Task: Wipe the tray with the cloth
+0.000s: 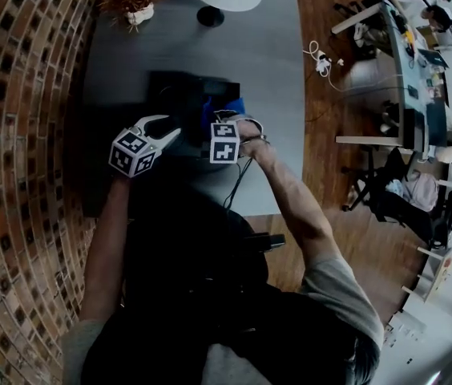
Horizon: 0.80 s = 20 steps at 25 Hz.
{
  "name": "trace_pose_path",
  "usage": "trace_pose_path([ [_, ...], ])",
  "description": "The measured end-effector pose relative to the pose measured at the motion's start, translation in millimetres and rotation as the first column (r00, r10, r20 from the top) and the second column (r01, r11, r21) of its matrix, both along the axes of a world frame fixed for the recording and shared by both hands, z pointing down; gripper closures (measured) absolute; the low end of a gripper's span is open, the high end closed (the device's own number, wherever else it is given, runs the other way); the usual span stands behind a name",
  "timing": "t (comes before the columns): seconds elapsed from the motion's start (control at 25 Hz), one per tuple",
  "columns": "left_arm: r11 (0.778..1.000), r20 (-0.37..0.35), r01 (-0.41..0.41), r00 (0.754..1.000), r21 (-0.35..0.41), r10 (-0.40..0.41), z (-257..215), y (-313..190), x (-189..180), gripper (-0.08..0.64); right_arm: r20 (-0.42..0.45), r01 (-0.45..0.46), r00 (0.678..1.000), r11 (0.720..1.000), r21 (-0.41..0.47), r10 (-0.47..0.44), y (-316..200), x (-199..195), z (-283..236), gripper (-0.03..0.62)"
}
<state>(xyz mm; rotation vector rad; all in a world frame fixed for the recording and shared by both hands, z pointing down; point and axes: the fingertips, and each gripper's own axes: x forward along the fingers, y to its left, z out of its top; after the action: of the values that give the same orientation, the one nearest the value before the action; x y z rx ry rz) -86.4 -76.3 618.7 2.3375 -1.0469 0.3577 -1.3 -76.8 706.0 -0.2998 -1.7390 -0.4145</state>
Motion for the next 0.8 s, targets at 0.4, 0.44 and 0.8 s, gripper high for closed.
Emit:
trace_pose_path([
  [0.4,1.000,0.000,0.011,1.000,0.003,-0.011,0,0,1,0.405,0.192,-0.575,0.811,0.813,0.089,0.553,-132,-19,-13,0.442],
  [0.44,1.000,-0.001,0.010,1.000,0.002,-0.010,0,0,2,0.405,0.161,-0.544,0.835,0.834,0.096,0.526,-125,-21,-7,0.443],
  [0.8,1.000,0.021,0.006,1.000,0.010,-0.006,1,0,0,0.407,-0.083,0.134,0.986,0.985,-0.104,-0.143,43,17,3,0.453],
])
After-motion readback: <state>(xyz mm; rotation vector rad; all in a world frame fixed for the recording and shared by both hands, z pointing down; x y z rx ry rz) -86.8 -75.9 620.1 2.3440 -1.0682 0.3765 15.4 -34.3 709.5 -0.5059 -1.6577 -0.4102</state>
